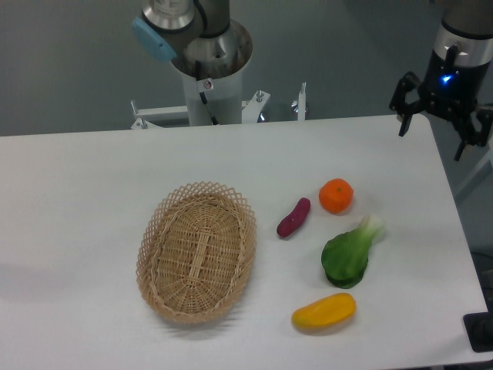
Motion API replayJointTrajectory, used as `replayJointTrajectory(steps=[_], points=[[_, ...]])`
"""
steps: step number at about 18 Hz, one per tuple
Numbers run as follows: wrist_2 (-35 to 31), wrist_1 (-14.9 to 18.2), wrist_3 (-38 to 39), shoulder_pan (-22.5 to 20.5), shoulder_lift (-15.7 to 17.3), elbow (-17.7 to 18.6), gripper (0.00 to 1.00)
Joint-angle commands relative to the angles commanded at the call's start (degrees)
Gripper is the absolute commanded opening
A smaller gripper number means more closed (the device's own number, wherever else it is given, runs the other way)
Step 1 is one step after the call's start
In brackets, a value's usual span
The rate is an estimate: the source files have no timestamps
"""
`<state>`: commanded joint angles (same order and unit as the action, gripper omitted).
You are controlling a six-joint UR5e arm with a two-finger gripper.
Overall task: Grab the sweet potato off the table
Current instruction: 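Move the open gripper over the purple sweet potato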
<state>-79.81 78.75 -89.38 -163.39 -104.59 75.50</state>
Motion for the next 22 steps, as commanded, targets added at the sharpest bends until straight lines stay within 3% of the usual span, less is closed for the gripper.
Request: replayJointTrajectory(steps=[4,7,11,13,18,20,22], points=[[0.35,0.53,0.61,-0.09,0.0,0.18,1.0],[0.35,0.18,1.75,0.0,0.96,3.07,1.0],[0.44,0.09,7.98,0.61,1.32,4.3,1.0],[0.44,-0.61,12.28,2.1,1.41,7.28,1.0],[0.09,-12.54,20.55,7.81,2.72,19.13,1.0],[0.0,-18.69,21.01,8.87,2.81,24.67,1.0],[0.0,-22.49,20.48,9.84,2.64,28.37,1.0]])
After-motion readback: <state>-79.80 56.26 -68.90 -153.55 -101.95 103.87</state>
